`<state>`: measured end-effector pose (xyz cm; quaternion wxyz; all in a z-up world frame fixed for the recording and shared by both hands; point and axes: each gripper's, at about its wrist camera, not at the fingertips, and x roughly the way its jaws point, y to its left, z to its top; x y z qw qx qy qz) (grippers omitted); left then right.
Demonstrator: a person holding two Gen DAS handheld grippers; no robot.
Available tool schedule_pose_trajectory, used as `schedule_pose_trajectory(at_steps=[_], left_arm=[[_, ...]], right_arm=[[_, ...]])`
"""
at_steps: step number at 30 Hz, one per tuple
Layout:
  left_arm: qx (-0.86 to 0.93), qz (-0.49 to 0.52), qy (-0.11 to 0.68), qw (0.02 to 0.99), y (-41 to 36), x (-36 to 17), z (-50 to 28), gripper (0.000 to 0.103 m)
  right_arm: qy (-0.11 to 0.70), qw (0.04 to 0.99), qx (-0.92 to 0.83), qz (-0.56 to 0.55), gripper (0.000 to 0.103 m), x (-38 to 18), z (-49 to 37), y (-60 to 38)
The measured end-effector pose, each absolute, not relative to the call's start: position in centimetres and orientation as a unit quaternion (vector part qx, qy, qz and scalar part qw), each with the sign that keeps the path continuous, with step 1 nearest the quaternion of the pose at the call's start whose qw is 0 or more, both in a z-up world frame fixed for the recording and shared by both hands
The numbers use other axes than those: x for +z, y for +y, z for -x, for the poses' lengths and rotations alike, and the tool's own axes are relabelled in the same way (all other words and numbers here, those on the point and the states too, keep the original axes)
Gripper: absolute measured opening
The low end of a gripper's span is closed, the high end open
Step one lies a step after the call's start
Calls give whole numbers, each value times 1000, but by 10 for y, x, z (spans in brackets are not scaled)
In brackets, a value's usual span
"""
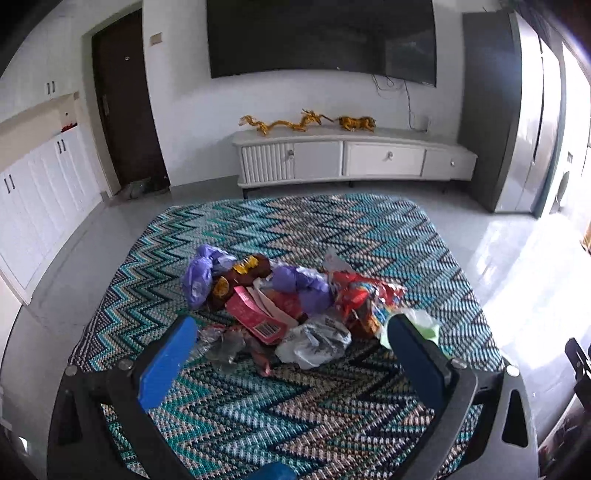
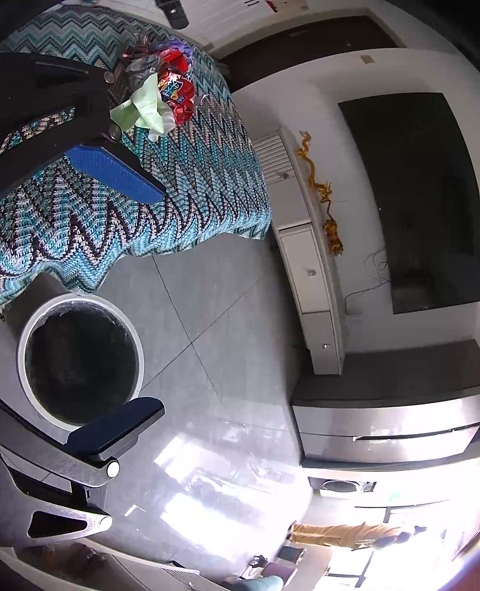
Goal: Collect trash
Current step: 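Move both tools toward the pile of wrappers on the blanket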
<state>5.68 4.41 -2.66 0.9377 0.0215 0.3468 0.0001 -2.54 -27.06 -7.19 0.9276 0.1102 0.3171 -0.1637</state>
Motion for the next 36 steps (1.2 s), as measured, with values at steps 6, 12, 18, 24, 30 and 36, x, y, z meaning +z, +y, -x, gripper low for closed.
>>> schedule_pose_trajectory(at_steps=[6,12,18,24,30,36], left_arm=[[-8,-15,325,945,53,-23,-55,103],[-21,-10,364,931,67,-28,-58,103],[-17,-2,361,932,86,-25,-53,103],[3,-4,329,944,113,9,-50,103],[28,-14,265,964,156,64,-35,103],[67,-21,228,971,207,90,-29,103]], right_arm=[[316,928,-164,-109,103,-67,26,-267],[306,933,-161,-102,103,-59,30,-258],[291,939,-155,-99,103,-50,35,-250],[271,944,-159,-99,103,-39,46,-250],[256,951,-147,-98,103,-24,56,-248],[268,952,-127,-81,103,-16,49,-229]])
